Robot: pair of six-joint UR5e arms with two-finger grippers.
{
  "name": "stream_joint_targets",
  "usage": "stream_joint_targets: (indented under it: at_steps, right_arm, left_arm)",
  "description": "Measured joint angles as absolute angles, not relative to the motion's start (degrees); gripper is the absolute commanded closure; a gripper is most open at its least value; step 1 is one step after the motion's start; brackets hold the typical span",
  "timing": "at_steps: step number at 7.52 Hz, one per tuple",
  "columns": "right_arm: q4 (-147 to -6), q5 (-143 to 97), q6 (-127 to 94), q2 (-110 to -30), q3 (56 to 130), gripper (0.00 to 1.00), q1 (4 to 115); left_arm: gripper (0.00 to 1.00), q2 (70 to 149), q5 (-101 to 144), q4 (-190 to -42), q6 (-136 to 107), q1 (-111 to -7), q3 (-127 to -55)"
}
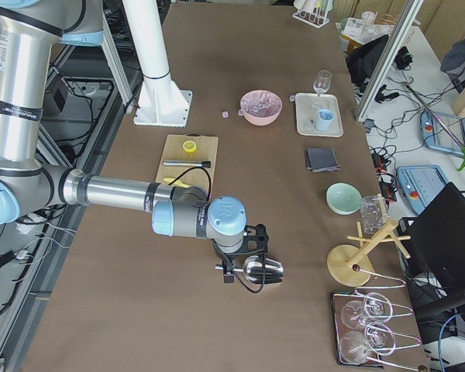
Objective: Put ice in cup with scoop
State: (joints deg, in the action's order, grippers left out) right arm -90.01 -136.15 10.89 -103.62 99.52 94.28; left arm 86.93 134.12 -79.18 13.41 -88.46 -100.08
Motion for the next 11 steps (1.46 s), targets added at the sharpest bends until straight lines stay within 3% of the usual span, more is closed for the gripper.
stream_joint_targets:
  at_steps: [11]
  right_arm:
    - [-93.2,-135.4,13.8,-104.1,100.4,0.01,96.2]
  left_arm:
    - [0.01,86.9,134.1,-79.2,13.5,-88.4,-99.9]
